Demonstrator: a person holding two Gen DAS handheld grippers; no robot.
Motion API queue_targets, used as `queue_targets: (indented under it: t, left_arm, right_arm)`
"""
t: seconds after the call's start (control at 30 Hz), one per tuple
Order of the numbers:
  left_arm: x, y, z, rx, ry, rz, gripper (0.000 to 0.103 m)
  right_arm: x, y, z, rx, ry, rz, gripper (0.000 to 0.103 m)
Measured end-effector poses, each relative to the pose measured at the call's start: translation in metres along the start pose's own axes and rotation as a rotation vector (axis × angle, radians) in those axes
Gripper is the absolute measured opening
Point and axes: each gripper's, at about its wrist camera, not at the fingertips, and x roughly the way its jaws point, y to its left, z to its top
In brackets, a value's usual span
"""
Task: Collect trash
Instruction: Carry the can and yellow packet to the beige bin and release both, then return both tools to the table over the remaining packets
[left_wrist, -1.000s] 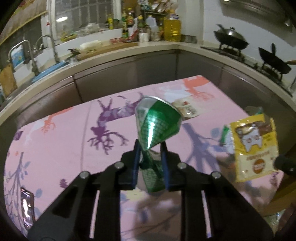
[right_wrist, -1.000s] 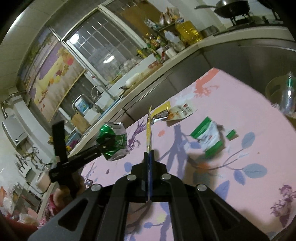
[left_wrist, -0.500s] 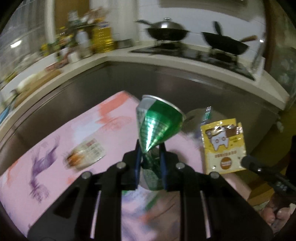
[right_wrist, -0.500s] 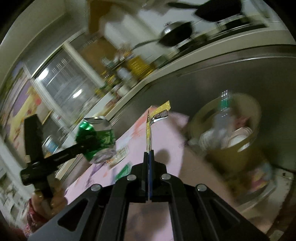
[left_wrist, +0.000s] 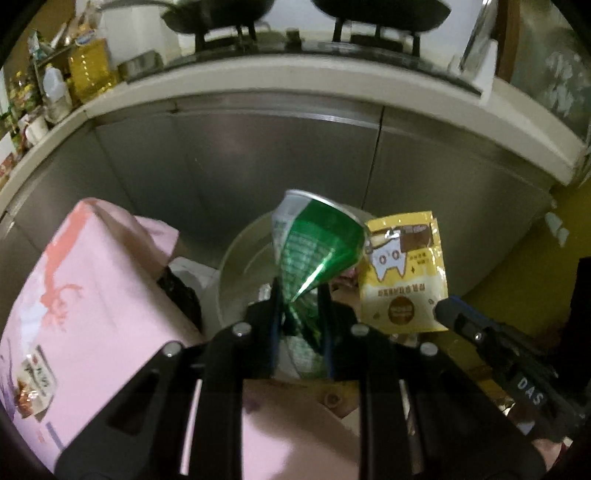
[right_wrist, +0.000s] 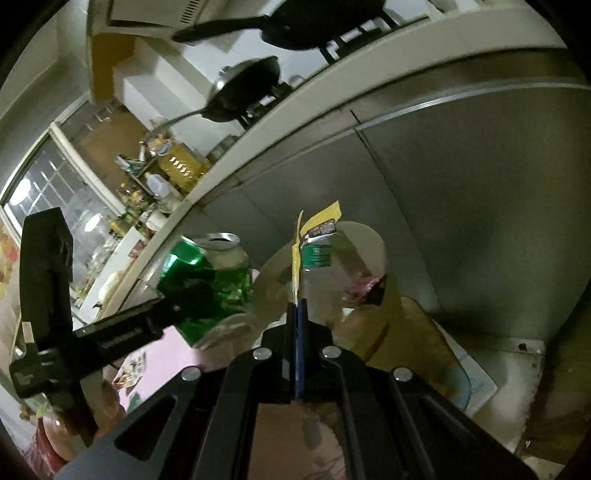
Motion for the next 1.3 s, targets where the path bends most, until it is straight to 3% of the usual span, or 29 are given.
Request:
queue_targets:
  t: [0.03,0.07,0.1,0.13,0.33,0.4,0.43,0.47,0.53,0.83,1.07,1.3]
  left_arm:
    - [0.008,-0.001,0.000,0.002,0.020,0.007,0.028]
    - [0.019,-0.002,0.000,0.004,0.053,0.032,0.052]
    - [0.025,-0.003,0.000,0.002,0.062,0.050,0.061]
    - [0.029,-0.001,0.000,-0.002,0.058,0.076,0.064]
    - [0.008,0.013,-0.003,-0.055,0.033,0.059,0.065]
    - [-0.009,0.020,-0.007,-0.081,0.013,0.047,0.065]
    - [-0.015,0.023,-0.011,-0.095,0.009,0.041,0.065]
    - [-0.022,0.026,-0.014,-0.110,0.007,0.036,0.065]
    - [-0.036,0.030,-0.024,-0.139,0.002,0.022,0.065]
    - [-0.112,0.050,-0.072,-0.190,-0.079,0.065,0.065]
    - [-0.177,0.074,-0.120,-0.224,-0.151,0.159,0.065]
    - [-0.230,0.099,-0.170,-0.275,-0.195,0.246,0.065]
  right_arm:
    - [0.004,-0.004,0.000,0.011,0.005,-0.008,0.000]
    - [0.013,-0.008,0.000,0.025,0.022,-0.014,0.000]
    - [0.020,-0.011,0.000,0.038,0.037,-0.023,0.000]
    - [0.028,-0.016,0.000,0.061,0.051,-0.031,0.000]
    - [0.026,-0.018,-0.005,0.073,0.024,-0.023,0.000]
    - [0.023,-0.018,-0.005,0.072,0.015,-0.027,0.006]
    - [0.023,-0.019,-0.005,0.074,0.013,-0.033,0.017]
    - [0.022,-0.019,-0.005,0.076,0.012,-0.040,0.040]
    - [0.018,-0.017,-0.004,0.080,-0.007,-0.061,0.059]
    - [-0.037,0.018,-0.030,0.041,-0.066,-0.016,0.059]
    - [-0.068,0.054,-0.067,0.044,-0.026,0.052,0.059]
    - [-0.084,0.102,-0.090,-0.039,0.026,0.101,0.059]
